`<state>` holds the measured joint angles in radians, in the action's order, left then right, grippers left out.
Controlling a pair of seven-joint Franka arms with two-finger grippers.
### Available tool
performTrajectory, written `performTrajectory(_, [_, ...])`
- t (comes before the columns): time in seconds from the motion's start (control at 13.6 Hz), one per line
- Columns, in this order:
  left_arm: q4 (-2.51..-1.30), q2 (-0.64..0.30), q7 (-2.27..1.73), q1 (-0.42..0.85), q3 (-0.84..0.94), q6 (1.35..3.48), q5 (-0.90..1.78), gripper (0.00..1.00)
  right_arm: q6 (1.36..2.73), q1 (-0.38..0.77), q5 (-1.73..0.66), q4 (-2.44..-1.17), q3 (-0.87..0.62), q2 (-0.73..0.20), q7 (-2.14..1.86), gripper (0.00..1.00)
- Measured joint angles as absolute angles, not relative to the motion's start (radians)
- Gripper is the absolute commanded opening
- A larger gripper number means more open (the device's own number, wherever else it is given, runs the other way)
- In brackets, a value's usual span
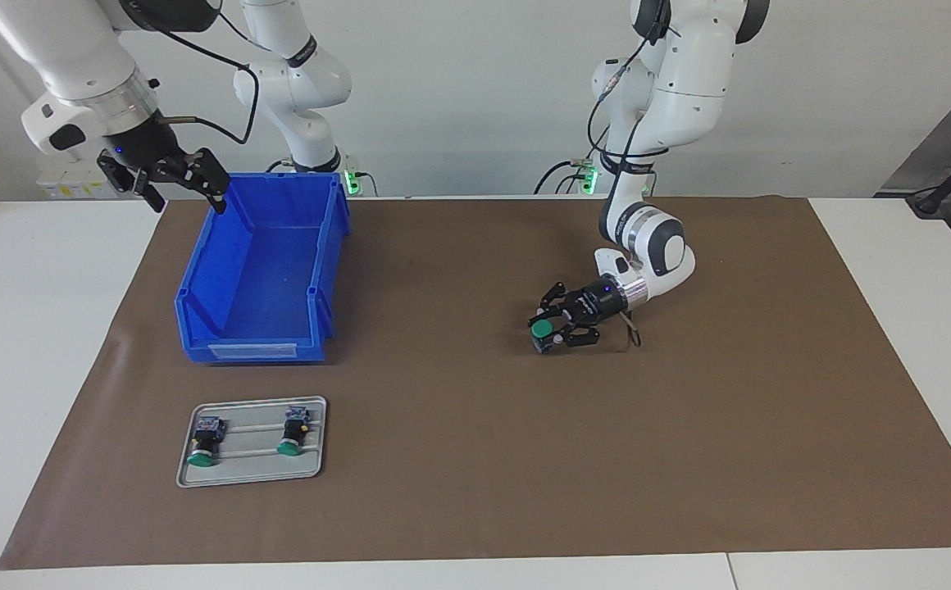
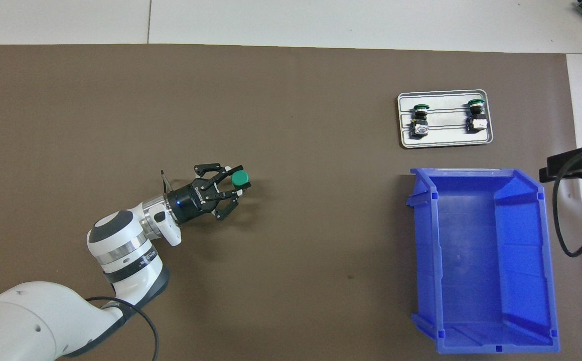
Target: Place and press button with both arms
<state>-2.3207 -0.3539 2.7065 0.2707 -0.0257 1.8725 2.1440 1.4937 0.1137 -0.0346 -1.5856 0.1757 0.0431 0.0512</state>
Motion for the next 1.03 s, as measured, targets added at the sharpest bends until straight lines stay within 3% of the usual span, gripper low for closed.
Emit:
performTrajectory(0.29, [-2.321,-0.354,2.706,0.270,-0.028,1.872,2.144,0.00,1.494,0.118,-0.035,-1.586,0.174,0.043,0.051,1.00])
performTrajectory(0.44, [-2.321,-0.354,2.706,0.270,-0.030,1.872,2.144,0.36,1.494,0.123,-0.035,-1.586,0.172,0.043,0.051,1.00])
performTrajectory(0.51, [-2.321,-0.353,2.706,0.269,-0.031,1.872,2.144,0.43,1.494,0.124,-0.035,-1.586,0.172,0.043,0.051,1.00])
performTrajectory(0.73, [-2.320,-0.348,2.704,0.267,-0.036,1.872,2.144,0.58,1.494,0.124,-0.033,-1.586,0.172,0.043,0.051,1.00])
performTrajectory(1.03, [-2.319,-0.343,2.702,0.266,-0.040,1.872,2.144,0.67,1.494,0.123,0.039,-1.586,0.173,0.043,0.051,1.00])
